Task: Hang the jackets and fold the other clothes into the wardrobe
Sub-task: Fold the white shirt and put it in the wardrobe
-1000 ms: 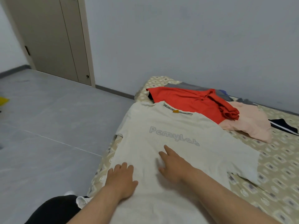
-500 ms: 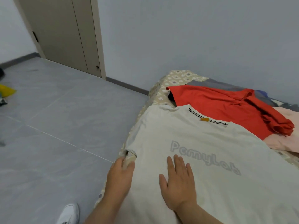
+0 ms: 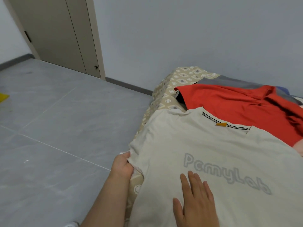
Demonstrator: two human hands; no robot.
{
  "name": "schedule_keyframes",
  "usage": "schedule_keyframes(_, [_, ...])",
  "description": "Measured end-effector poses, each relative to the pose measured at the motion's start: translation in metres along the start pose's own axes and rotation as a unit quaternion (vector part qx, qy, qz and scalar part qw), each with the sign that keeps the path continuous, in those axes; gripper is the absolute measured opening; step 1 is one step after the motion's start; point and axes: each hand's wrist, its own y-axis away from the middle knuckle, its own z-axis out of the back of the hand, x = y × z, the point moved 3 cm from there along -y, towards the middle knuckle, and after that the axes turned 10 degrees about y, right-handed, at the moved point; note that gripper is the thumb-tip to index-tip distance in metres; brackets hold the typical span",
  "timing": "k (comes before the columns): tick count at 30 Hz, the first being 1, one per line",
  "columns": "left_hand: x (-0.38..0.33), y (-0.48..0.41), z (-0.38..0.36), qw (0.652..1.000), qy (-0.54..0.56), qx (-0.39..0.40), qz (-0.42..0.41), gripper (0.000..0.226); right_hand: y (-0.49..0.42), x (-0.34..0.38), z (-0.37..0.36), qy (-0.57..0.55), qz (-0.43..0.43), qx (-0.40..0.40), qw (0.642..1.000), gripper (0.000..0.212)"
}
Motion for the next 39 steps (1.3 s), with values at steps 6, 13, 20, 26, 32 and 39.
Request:
schedule_keyframes(6, [-0.027,0.024,-0.042,0.984,0.114,0.118,-0.076,0.035,0.001,-0.001,-0.001,-0.004,0.0,0.003,1.0,0.069])
schedule_keyframes(13, [0.051,0.066,-0.105,0.751,-0.507,0.315,-0.282,0.031,-0.004,-0.001,0.002,-0.016,0.003,-0.025,1.0,0.07])
schedule_keyframes(20, [0.051,0.05,-0.08,0.84,-0.415,0.193,-0.291,0.019,-0.005,-0.003,-0.001,-0.023,-0.002,-0.02,1.0,0.071])
schedule_keyframes(26, [0.065,0.043,-0.054,0.474,-0.754,0.186,-0.416,0.052,-0.002,-0.003,0.003,-0.026,-0.001,-0.004,1.0,0.069])
schedule_keyframes(32, [0.058,0.067,-0.02,0.462,-0.75,0.18,-0.438,0.073,0.0,-0.003,0.006,-0.058,-0.012,0.006,0.998,0.073])
schedule_keyframes(39, [0.045,0.092,0.004,0.517,-0.687,0.089,-0.502,0.02,-0.002,-0.01,0.016,-0.116,-0.033,-0.044,0.992,0.079])
